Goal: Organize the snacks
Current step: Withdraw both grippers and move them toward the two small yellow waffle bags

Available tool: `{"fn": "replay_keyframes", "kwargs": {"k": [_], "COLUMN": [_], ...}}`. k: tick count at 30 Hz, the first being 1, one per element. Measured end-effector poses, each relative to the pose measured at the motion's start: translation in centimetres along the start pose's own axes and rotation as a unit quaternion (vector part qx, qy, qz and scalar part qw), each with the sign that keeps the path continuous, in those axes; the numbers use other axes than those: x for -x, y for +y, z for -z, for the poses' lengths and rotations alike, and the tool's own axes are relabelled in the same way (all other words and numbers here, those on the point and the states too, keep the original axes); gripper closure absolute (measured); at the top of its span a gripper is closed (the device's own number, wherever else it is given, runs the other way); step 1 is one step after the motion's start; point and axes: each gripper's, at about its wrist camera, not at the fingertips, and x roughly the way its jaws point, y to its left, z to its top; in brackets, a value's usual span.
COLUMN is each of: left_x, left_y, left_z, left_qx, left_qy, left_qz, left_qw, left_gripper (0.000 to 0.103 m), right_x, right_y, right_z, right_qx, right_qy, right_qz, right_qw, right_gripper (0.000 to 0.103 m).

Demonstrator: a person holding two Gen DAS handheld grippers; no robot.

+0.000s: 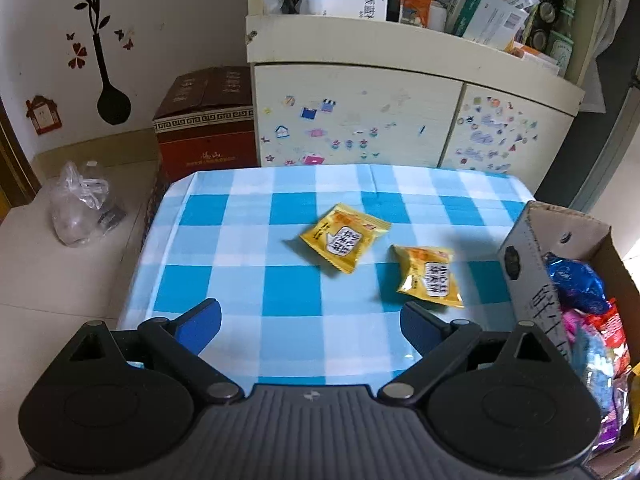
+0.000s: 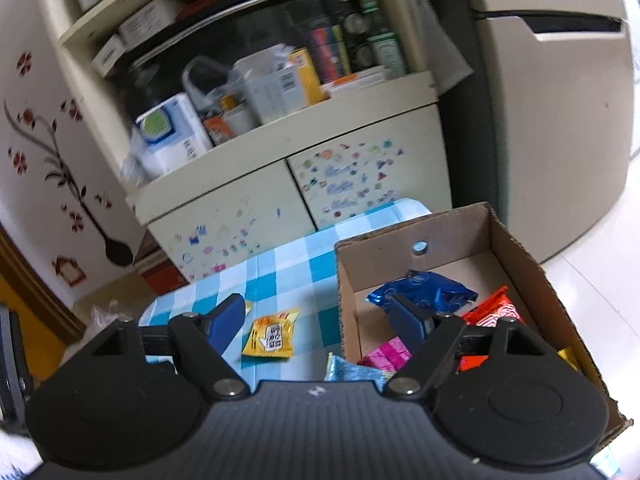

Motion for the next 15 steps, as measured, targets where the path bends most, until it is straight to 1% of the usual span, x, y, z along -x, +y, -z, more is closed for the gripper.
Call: {"fn": "replay_keyframes", "kwargs": {"k": [4, 7, 11, 15], "left_x": [-1.0, -1.8, -3.0, -4.3], "left_y": [0.8, 1.0, 1.0, 1.2], "left_z": [-0.4, -0.7, -0.9, -1.1], "left_qx": [-0.002, -0.021, -0.047, -0.063], "left_qy": [0.009, 0.007, 0.006, 0.010], "left_qz": [-0.001, -0.016, -0.022, -0.028], "left_qw": [1.0000, 0.9996, 0.9986, 0.9976], "left_gripper": [0.004, 0.004, 0.004, 0.004], "right_x": [-0.7, -1.3, -2.4, -3.9], "right_y": [1.4, 2.7, 4.3, 5.6], "right_z": [0.7, 1.3, 2.2, 3.2], "right_qx": [0.025, 0.049, 0.083, 0.095], "right_qy": [0.008, 0.013, 0.024, 0.041], "right_qz": [-0.010, -0.020, -0.027, -0.029], "right_qw": [1.000, 0.999, 0.996, 0.994], "right_gripper": [0.023, 0.023, 0.023, 0.023]}}
